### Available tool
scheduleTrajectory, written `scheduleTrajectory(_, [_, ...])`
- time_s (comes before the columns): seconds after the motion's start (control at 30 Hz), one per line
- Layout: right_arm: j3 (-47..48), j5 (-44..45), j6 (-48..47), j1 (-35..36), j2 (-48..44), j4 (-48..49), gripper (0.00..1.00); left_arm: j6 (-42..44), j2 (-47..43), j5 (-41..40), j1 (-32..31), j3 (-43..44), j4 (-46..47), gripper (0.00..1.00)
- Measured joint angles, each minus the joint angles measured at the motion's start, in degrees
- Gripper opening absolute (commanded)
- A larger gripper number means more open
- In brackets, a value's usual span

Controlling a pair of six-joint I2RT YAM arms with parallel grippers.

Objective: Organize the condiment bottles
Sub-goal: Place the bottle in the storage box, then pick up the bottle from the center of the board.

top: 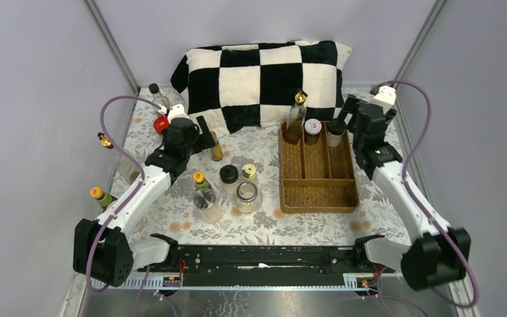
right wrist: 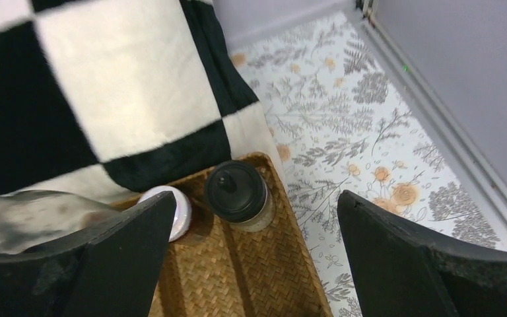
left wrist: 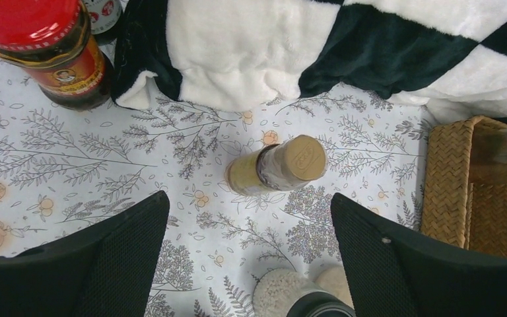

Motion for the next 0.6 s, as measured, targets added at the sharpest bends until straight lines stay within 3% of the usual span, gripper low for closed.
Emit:
scheduleTrajectory(0.2, [1.1, -3.2, 1.0, 0.0, -12.5, -8.5, 1.00, -0.4, 4.7, 0.7, -0.1, 0.0, 3.1, 0.89])
scheduleTrajectory(0.43, [0.8, -8.2, 1.9, 0.0, -13.6, -13.7, 1.00, 0.1, 12.3, -1.9, -3.4, 0.3, 6.3, 0.89])
scheduleTrajectory(0.6, [0.3, -11.0, 2.6, 0.0, -12.7, -14.2, 1.00, 0.9, 14.6, -6.4, -7.3, 0.6, 9.7, 0.73])
